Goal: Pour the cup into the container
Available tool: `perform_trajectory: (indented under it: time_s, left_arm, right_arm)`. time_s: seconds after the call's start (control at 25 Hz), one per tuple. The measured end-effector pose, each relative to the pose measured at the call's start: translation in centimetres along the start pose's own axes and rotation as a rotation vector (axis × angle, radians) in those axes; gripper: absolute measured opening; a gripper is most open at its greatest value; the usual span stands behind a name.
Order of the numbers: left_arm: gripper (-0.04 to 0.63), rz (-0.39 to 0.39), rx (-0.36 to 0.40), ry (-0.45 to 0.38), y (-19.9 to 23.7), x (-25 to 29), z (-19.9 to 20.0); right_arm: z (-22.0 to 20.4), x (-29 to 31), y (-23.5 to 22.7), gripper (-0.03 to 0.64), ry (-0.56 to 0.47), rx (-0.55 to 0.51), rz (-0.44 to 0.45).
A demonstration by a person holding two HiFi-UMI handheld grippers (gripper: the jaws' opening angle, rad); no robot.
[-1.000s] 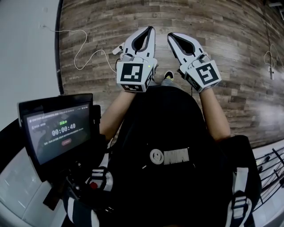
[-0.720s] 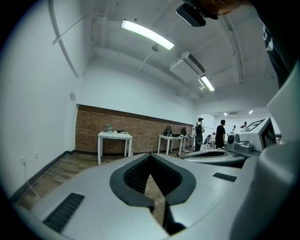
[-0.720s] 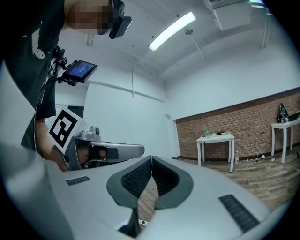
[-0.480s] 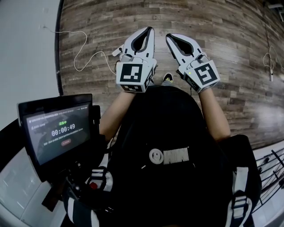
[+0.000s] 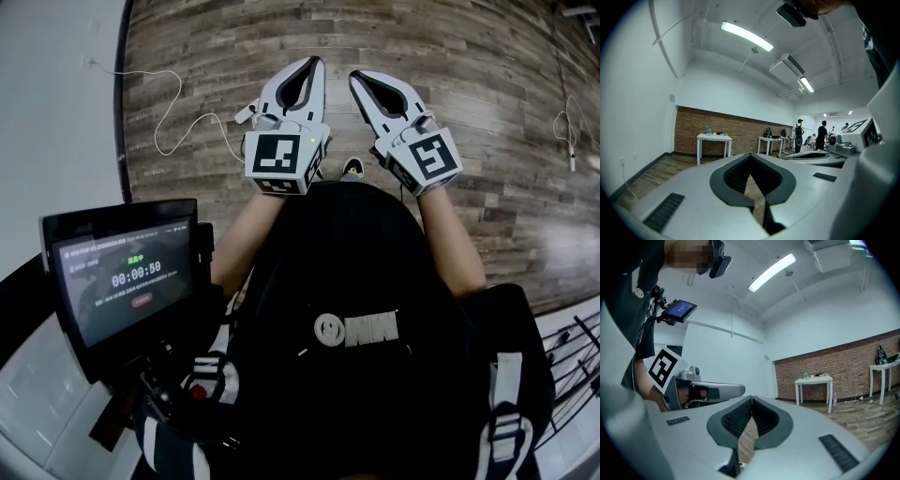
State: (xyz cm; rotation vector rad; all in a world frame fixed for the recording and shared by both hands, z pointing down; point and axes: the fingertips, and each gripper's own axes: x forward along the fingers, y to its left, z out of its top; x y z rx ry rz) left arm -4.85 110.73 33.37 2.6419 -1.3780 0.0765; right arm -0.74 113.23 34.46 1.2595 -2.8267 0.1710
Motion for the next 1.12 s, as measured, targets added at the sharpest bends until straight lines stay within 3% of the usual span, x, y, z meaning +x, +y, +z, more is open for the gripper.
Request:
perform_trajectory:
  time_s: [0.56, 1.12]
  left_arm:
    - [-0.003, -0.001, 0.001, 0.004, 0.2, -0.1, -0.3]
    - [-0.003, -0.005, 0.0, -0.002, 0.0, 0.5, -0.2]
  right_arm:
    - [-0.7, -0.7, -1.2, 0.006, 0.026, 0.036, -0.071]
    - [-0.4, -0.3, -1.4, 0.006, 0.024, 0.023, -0.043]
